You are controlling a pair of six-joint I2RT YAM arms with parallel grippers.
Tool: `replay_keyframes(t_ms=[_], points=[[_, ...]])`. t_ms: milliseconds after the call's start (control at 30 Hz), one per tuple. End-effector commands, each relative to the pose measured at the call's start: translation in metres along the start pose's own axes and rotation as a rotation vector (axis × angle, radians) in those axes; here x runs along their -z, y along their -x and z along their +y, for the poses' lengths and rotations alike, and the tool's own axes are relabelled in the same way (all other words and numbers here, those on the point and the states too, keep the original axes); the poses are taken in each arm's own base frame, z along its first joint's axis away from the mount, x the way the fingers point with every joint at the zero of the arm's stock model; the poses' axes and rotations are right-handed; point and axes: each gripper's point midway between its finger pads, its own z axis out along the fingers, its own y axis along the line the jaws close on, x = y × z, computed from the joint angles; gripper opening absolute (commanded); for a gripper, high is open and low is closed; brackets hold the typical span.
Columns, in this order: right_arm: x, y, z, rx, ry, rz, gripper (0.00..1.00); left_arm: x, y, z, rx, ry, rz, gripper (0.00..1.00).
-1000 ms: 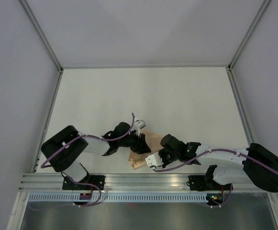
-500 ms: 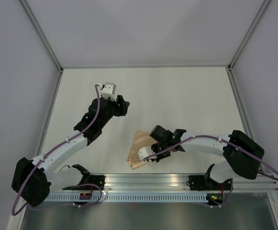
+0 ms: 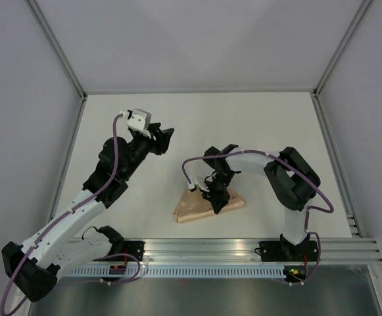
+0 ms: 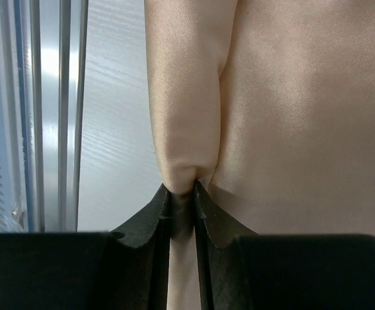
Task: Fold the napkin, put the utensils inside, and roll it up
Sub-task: Roll the napkin at the center of the board.
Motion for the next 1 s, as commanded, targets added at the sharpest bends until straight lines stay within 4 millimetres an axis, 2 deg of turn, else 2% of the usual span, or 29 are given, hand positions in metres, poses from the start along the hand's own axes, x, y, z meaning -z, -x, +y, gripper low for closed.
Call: replay_keyframes(t_ms=[0, 33, 67, 100, 133, 167, 200, 233, 267, 333, 367, 433, 467, 567, 633, 667, 733, 800, 867, 900, 967], points=[[-0.021, -0.080, -0.017, -0.071, 0.018, 0.255, 0.00, 0.012, 0.014, -0.031, -0.140, -0.124, -0.068, 0.56], [-0.021, -0.080, -0.018, -0.081, 0.022, 0.255, 0.00, 0.014, 0.002, -0.031, -0.167, -0.107, -0.074, 0.56], [-0.019, -0.079, -0.022, -0.091, 0.018, 0.249, 0.00, 0.021, 0.001, -0.051, -0.225, -0.156, -0.106, 0.57], [-0.021, -0.081, -0.022, -0.104, 0.028, 0.253, 0.01, 0.024, 0.005, -0.059, -0.245, -0.172, -0.141, 0.57], [-0.020, -0.082, -0.023, -0.112, 0.029, 0.256, 0.01, 0.025, -0.001, -0.064, -0.271, -0.175, -0.133, 0.58], [-0.020, -0.082, -0.023, -0.117, 0.030, 0.260, 0.00, 0.029, -0.004, -0.083, -0.312, -0.224, -0.132, 0.58], [-0.020, -0.083, -0.025, -0.118, 0.027, 0.262, 0.00, 0.031, -0.009, -0.091, -0.333, -0.246, -0.122, 0.58], [-0.020, -0.083, -0.025, -0.121, 0.029, 0.266, 0.01, 0.028, -0.021, -0.099, -0.363, -0.258, -0.086, 0.58], [-0.020, -0.083, -0.026, -0.122, 0.026, 0.265, 0.00, 0.034, -0.028, -0.117, -0.399, -0.311, -0.076, 0.58], [-0.020, -0.082, -0.027, -0.125, 0.023, 0.264, 0.00, 0.035, -0.053, -0.131, -0.447, -0.338, -0.017, 0.58], [-0.020, -0.081, -0.028, -0.127, 0.021, 0.265, 0.00, 0.043, -0.063, -0.149, -0.476, -0.389, -0.004, 0.58], [-0.021, -0.081, -0.028, -0.131, 0.022, 0.266, 0.00, 0.049, -0.083, -0.158, -0.522, -0.398, 0.032, 0.58], [-0.021, -0.082, -0.028, -0.135, 0.022, 0.267, 0.00, 0.056, -0.103, -0.174, -0.559, -0.445, 0.073, 0.58], [-0.021, -0.083, -0.028, -0.138, 0.020, 0.269, 0.00, 0.068, -0.146, -0.189, -0.645, -0.481, 0.166, 0.58], [-0.021, -0.083, -0.029, -0.142, 0.019, 0.270, 0.01, 0.077, -0.172, -0.196, -0.633, -0.516, 0.225, 0.58], [-0.022, -0.083, -0.029, -0.143, 0.020, 0.273, 0.00, 0.083, -0.191, -0.202, -0.645, -0.543, 0.263, 0.59], [-0.022, -0.083, -0.029, -0.148, 0.017, 0.273, 0.01, 0.089, -0.215, -0.200, -0.655, -0.550, 0.314, 0.58], [-0.022, -0.083, -0.030, -0.147, 0.016, 0.272, 0.00, 0.094, -0.236, -0.204, -0.658, -0.563, 0.338, 0.58], [-0.022, -0.084, -0.030, -0.152, 0.017, 0.275, 0.01, 0.093, -0.243, -0.208, -0.625, -0.559, 0.331, 0.59], [-0.022, -0.084, -0.030, -0.154, 0.018, 0.276, 0.01, 0.096, -0.255, -0.206, -0.635, -0.566, 0.354, 0.59], [-0.023, -0.083, -0.030, -0.152, 0.017, 0.276, 0.01, 0.097, -0.263, -0.209, -0.630, -0.574, 0.361, 0.59]])
